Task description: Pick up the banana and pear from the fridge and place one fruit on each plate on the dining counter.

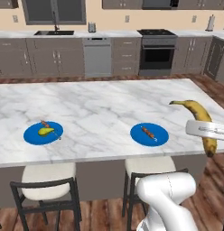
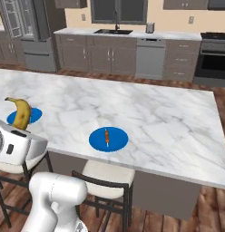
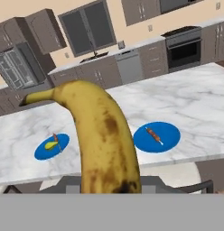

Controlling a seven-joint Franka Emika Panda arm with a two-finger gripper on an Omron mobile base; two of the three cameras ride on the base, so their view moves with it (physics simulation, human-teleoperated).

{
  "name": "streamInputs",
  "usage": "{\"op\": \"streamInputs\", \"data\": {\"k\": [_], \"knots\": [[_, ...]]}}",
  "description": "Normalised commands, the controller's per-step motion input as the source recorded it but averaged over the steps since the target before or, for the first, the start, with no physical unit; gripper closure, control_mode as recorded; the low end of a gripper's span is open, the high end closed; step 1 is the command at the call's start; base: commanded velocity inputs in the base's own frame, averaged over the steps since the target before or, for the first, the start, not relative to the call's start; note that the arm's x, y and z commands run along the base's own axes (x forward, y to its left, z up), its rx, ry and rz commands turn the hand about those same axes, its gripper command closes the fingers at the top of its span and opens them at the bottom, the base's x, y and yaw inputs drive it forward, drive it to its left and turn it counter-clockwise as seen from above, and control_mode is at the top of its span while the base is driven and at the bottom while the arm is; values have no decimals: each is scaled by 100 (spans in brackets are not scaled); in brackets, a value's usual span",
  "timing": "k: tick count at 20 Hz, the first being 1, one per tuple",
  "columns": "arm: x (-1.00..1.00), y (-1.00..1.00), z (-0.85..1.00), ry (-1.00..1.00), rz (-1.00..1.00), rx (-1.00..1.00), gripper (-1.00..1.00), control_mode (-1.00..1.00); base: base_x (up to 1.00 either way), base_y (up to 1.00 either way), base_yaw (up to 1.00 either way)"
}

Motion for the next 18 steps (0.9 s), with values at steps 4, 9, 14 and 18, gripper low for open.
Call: {"op": "streamInputs", "data": {"k": [4,9,14,18], "knots": [[0,0,0,0,0,0,100,100,96,-93,-3],[0,0,0,0,0,0,100,100,93,-58,-29],[0,0,0,0,0,0,100,100,50,-47,-38],[70,-24,-5,22,-6,4,100,-100,18,-6,-4]]}}
